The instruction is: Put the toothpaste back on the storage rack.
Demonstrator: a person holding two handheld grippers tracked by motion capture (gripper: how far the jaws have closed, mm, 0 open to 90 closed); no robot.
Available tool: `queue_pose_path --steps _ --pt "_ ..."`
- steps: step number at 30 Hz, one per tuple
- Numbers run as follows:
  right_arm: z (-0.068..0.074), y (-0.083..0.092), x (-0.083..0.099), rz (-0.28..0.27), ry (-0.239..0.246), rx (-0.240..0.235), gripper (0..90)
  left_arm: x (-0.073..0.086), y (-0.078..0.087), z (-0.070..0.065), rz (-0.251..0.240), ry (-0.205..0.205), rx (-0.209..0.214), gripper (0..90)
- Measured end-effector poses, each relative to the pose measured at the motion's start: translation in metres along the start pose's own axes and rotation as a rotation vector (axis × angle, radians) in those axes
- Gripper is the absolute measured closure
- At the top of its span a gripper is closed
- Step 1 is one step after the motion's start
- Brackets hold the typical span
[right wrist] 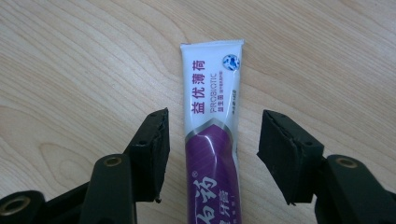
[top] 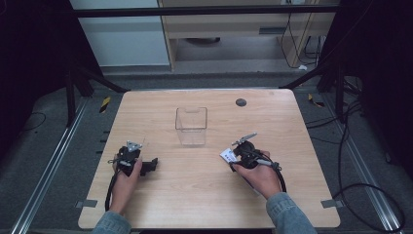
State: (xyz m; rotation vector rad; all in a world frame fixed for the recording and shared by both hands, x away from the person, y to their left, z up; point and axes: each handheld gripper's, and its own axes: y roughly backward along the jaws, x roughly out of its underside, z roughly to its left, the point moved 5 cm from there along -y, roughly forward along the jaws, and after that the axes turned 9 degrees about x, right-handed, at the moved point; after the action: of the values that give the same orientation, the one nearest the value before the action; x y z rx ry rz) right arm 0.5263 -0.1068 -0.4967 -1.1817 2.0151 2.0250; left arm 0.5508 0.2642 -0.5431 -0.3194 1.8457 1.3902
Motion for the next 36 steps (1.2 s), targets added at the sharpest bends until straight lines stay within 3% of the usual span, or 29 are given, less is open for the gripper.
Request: queue_pose_path --steps 36 --pt "0.003 -0.018 0.008 0.084 -0.003 -0.014 46.5 0.000 0.000 0.000 0.000 0.000 0.000 0.0"
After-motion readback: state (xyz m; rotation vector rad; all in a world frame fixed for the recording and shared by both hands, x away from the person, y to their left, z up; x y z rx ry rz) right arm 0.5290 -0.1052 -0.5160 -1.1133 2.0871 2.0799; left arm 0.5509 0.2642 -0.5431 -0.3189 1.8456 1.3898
